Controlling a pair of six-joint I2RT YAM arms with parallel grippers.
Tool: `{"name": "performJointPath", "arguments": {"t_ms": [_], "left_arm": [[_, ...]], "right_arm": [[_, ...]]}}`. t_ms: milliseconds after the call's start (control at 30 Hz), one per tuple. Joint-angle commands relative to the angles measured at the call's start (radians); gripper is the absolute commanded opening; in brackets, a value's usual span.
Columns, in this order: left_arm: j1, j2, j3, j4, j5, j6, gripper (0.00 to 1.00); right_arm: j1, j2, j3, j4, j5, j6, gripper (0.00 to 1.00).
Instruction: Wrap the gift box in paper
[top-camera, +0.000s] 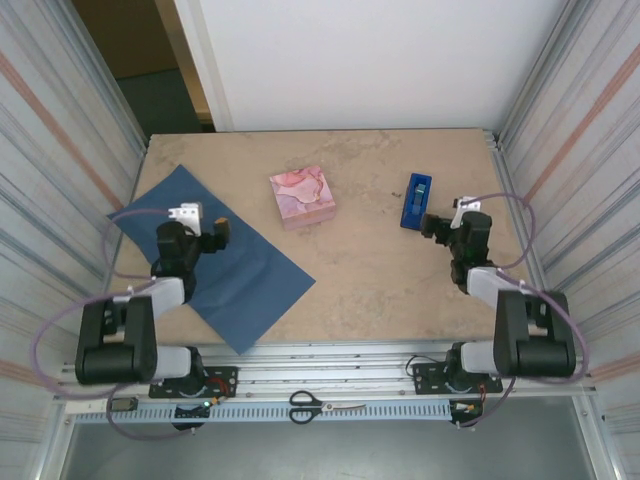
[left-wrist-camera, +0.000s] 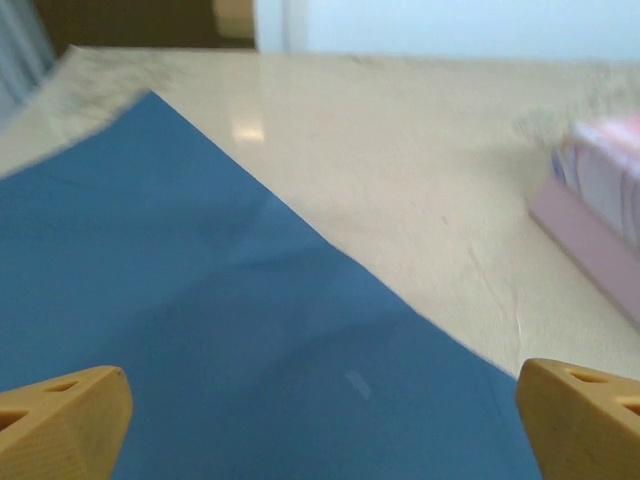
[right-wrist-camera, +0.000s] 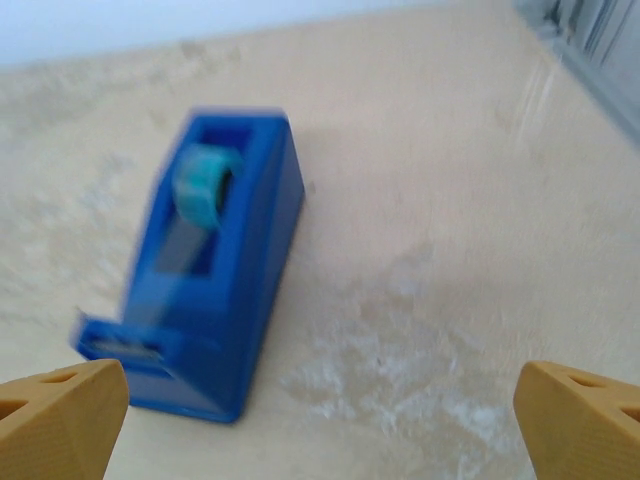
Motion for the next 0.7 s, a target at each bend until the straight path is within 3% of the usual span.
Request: {"name": "performJointPath", "arguments": {"t_ms": [0, 67, 167, 233, 333, 400, 500, 667], "left_arm": [[0.015, -0.132, 0.046, -0.196, -0.107, -0.188, 0.99], [0.025, -0.207, 0.093, -0.36, -0.113, -0.328, 0.99], [0.07, -0.283, 0.161, -0.586, 0.068, -0.493, 0.99], [0.101, -0.289, 0.16, -0.577, 0.241, -0.555, 0.99], [0.125, -0.248, 0.19, -0.64, 0.463, -0.632, 0.99], [0.125, -0.226, 0.226, -0.75, 0.544, -0.627, 0.99], [0.133, -0.231, 0.253, -0.937, 0.457, -0.631, 0.99], [0.166, -0.234, 0.305, -1.115, 0.38, -0.559, 0.99]], "right_arm": [[0.022, -0.155, 0.096, -0.285, -0.106, 0.116, 0.98], [0.036, -0.195, 0.164, -0.434, -0.176, 0.246, 0.98], [0.097, -0.191, 0.23, -0.574, -0.321, 0.438, 0.98], [0.2, -0.173, 0.247, -0.609, -0.34, 0.516, 0.98], [0.431, -0.139, 0.255, -0.598, -0.254, 0.593, 0.98], [0.582, -0.092, 0.259, -0.566, -0.143, 0.673, 0.98], [0.801, 0.054, 0.299, -0.446, -0.066, 0.725, 0.98], [1.044, 0.37, 0.545, -0.475, -0.08, 0.755, 0.98]]}}
